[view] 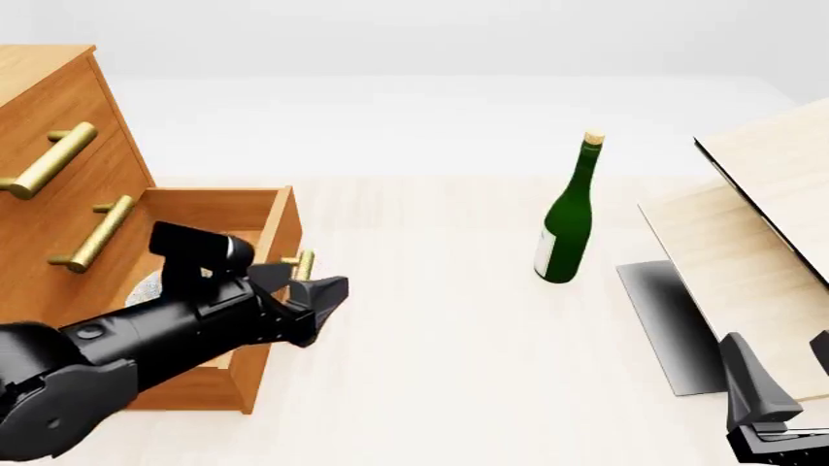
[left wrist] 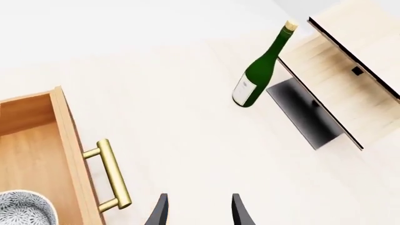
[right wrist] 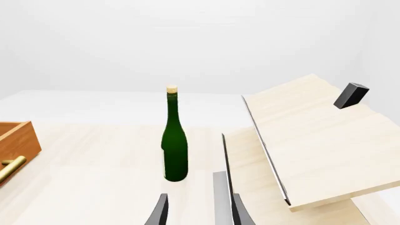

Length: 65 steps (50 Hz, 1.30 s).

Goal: Put the bowl in the bottom drawer of the cabinet and close it.

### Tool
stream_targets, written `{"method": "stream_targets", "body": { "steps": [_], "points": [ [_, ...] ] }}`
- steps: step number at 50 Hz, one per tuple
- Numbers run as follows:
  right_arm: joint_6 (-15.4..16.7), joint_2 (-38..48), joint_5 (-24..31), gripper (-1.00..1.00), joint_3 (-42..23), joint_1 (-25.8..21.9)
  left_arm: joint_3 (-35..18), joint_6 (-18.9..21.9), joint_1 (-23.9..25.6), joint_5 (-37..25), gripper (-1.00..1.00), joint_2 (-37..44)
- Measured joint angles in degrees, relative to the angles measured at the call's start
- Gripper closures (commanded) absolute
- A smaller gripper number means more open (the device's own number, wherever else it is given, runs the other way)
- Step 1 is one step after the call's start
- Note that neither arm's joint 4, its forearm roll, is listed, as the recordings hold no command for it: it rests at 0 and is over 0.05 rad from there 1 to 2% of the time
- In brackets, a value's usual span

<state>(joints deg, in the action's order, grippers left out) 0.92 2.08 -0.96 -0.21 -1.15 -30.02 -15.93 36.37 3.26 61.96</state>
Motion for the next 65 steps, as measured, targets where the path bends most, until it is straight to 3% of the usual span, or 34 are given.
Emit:
{"method": "stream_targets", "body": {
  "steps": [46,65],
  "points": [
    [0.00,0.00,0.00,-1.00,0.00,0.00,4.80,-7.63,2.41,8.37,-1.00,11.05],
    [0.00,0.00,0.00,-1.00,0.00,0.00,6.26,-10.47,0.31,11.33,-1.00,15.96]
  ]
}}
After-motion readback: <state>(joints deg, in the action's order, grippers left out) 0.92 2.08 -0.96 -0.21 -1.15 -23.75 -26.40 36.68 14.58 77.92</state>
